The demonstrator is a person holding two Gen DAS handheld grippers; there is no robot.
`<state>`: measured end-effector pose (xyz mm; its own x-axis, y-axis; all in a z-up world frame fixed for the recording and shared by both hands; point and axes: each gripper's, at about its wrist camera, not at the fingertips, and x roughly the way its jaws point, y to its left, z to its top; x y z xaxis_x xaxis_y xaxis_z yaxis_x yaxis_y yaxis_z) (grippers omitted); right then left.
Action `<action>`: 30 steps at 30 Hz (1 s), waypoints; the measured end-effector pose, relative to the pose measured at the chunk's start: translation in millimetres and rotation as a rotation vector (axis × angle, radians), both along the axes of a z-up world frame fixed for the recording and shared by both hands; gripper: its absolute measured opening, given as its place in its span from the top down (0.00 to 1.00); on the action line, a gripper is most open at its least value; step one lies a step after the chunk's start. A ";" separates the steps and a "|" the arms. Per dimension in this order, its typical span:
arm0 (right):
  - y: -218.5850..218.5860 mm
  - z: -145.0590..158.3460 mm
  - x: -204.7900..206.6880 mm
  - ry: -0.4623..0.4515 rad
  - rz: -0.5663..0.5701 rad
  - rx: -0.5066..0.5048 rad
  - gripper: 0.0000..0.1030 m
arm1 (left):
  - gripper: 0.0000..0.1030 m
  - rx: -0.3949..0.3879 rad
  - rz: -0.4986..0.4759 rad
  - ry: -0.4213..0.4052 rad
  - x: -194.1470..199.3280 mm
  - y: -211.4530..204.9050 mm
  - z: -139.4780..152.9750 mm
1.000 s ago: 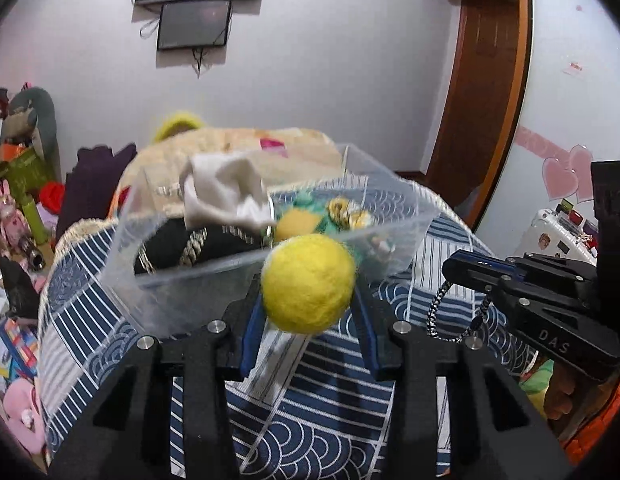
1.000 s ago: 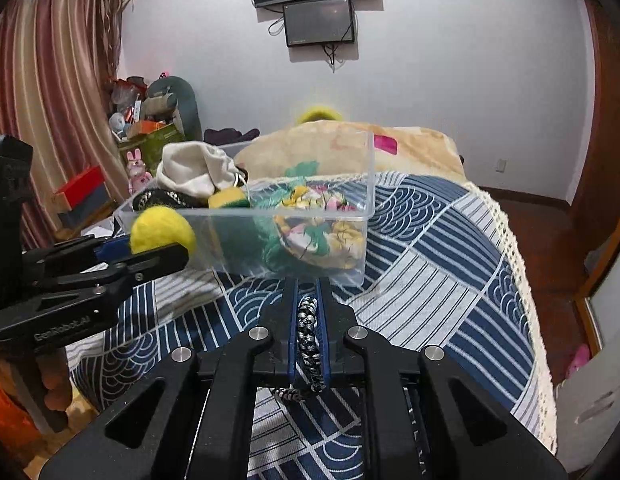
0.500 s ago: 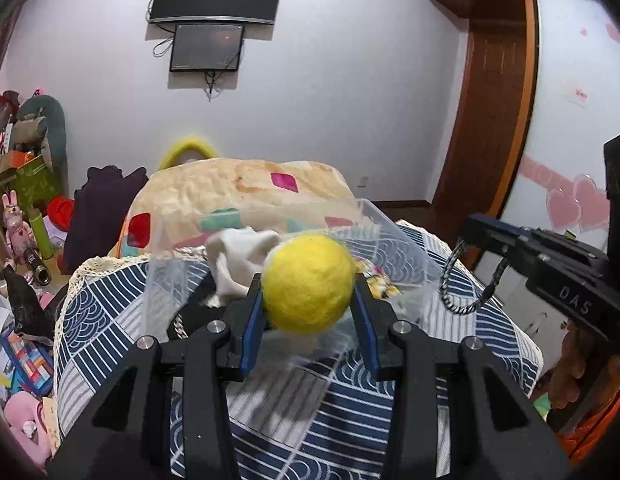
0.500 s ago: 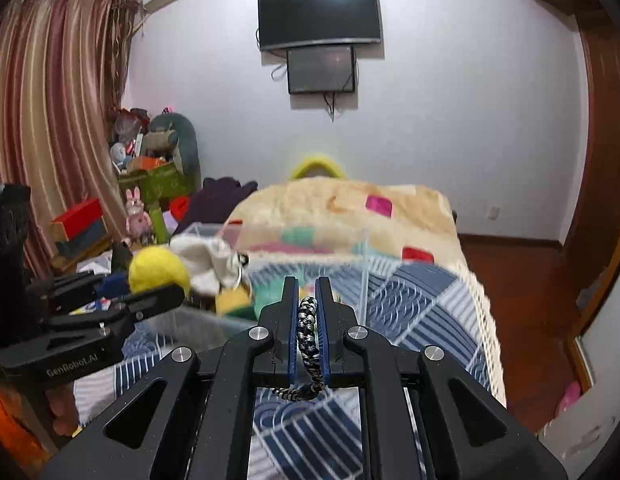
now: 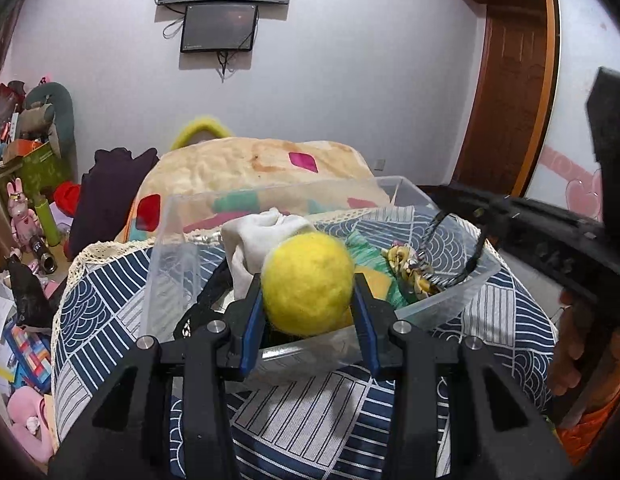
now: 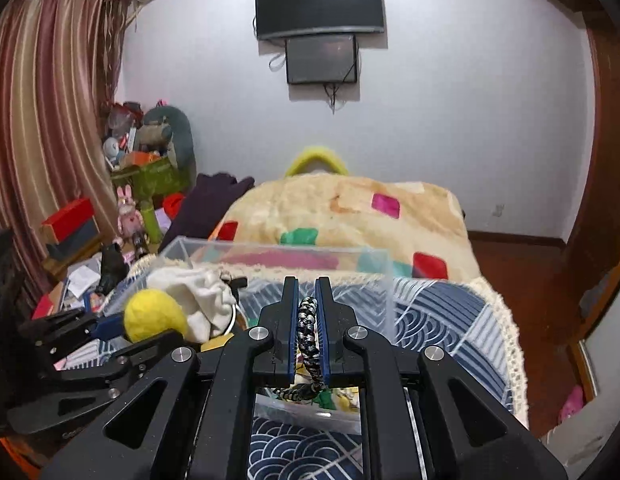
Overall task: Organize soft objects
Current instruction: 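Drop the bracelet into the box with the right tool while the left tool drops the felt ball in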
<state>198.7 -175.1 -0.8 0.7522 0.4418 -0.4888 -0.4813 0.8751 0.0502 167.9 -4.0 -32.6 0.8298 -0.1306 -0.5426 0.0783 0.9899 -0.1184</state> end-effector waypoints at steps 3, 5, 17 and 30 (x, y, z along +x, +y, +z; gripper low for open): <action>6.9 -14.2 6.6 0.044 0.012 -0.024 0.92 | 0.60 -0.004 0.002 0.013 0.8 2.5 -4.9; 8.2 -20.8 8.7 0.065 0.012 -0.038 0.92 | 0.60 -0.011 -0.002 0.012 -1.2 4.2 -5.9; -6.2 -15.0 0.6 0.057 -0.006 -0.032 0.49 | 0.42 0.000 -0.020 -0.013 -16.7 -0.6 7.5; -25.8 34.2 -46.9 -0.093 0.033 0.043 0.46 | 0.38 0.019 -0.002 -0.167 -68.7 1.0 56.7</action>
